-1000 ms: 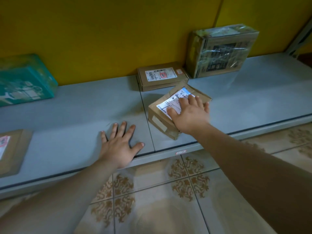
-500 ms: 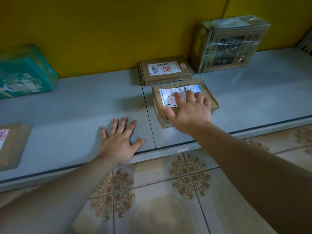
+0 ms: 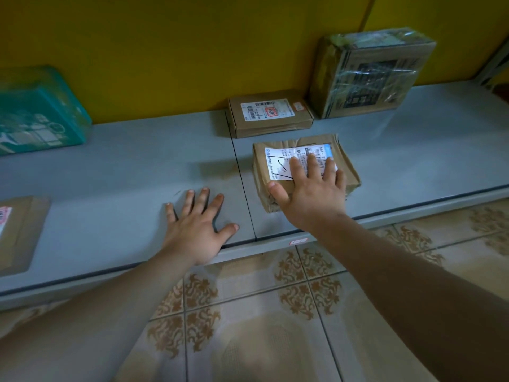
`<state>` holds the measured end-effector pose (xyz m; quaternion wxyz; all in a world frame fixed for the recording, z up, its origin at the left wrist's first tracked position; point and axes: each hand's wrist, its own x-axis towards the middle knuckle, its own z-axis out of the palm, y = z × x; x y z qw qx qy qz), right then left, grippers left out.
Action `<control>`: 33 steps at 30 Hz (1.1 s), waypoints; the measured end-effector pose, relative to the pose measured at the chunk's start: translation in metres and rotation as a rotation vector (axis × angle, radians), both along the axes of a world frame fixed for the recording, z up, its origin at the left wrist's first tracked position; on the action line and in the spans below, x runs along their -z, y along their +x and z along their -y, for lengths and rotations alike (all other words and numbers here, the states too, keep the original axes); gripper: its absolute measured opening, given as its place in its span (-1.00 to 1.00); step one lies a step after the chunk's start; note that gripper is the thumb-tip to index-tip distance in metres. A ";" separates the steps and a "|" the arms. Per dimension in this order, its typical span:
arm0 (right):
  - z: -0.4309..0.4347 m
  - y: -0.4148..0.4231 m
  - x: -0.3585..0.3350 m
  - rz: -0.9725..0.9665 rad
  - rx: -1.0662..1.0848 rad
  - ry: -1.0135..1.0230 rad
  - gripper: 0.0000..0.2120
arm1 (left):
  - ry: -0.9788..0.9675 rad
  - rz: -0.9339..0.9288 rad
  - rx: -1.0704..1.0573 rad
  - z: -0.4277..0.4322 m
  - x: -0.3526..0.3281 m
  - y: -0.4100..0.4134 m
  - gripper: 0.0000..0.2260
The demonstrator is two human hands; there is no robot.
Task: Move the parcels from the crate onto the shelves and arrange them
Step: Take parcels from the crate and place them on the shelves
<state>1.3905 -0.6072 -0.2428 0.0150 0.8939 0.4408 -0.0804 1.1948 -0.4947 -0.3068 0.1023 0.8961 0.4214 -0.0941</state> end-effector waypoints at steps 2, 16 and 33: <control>-0.001 0.000 -0.003 -0.021 0.007 -0.003 -0.23 | -0.042 -0.005 -0.009 -0.002 -0.003 0.002 -0.30; 0.030 -0.075 -0.207 -0.148 0.083 -0.126 -0.25 | -0.311 0.064 0.150 0.009 -0.244 -0.066 -0.40; 0.154 -0.306 -0.661 -0.184 -0.065 -0.107 -0.43 | -0.139 0.047 0.216 0.153 -0.714 -0.322 -0.38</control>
